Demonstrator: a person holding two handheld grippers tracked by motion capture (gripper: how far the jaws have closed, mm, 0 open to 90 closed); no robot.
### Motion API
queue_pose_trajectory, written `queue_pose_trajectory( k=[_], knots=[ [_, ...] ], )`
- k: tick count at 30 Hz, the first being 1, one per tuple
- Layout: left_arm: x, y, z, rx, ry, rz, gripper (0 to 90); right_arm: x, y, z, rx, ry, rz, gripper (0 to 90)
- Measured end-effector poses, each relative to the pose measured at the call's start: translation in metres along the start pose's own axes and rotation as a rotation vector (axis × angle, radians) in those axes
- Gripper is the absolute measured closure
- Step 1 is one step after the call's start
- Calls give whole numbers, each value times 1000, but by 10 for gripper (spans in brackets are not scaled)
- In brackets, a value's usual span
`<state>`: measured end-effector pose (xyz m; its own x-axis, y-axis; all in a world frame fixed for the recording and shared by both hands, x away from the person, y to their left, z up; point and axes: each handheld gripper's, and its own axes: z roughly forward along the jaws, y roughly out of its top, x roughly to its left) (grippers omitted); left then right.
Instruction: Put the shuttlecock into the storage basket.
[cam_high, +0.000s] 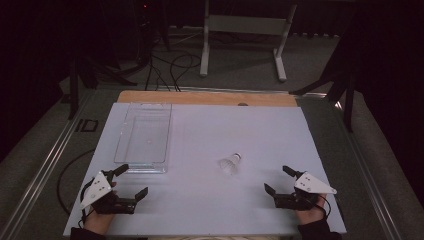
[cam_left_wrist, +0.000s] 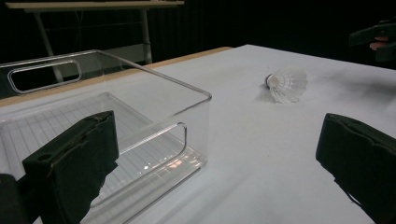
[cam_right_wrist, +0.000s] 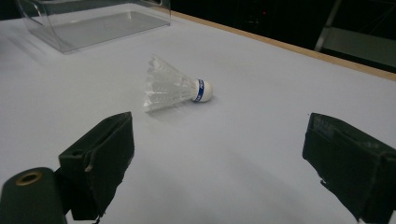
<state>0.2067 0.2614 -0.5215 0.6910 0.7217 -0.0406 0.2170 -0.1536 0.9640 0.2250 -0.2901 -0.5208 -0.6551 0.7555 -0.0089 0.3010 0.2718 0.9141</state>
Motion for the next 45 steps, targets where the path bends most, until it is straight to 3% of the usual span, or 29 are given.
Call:
queue_pose_trajectory(
  k=[19, 23, 25, 32, 35, 41, 42, 45],
  knots=[
    [-4, 2, 2, 16, -10, 12, 1, -2, 1, -2, -3, 2, 10, 93],
    [-5, 4, 4, 43, -16, 20, 1, -2, 2, -2, -6, -1, 8, 93],
    [-5, 6, 4, 59, -32, 8, 1, -1, 2, -2, -4, 1, 7, 93],
    [-9, 15, 6, 81, -65, 23, 1, -1, 2, -3, -6, 2, 10, 93],
    [-12, 21, 7, 102, -92, 31, 1, 0, 3, -3, -6, 0, 8, 93],
    [-13, 35, 11, 231, -135, 63, 1, 1, 4, -1, 2, 7, 4, 93],
    [-13, 40, 13, 270, -148, 60, 1, 1, 4, -1, 3, 9, 4, 93],
    [-13, 44, 15, 299, -153, 65, 1, 1, 4, -1, 3, 8, 1, 93]
  ],
)
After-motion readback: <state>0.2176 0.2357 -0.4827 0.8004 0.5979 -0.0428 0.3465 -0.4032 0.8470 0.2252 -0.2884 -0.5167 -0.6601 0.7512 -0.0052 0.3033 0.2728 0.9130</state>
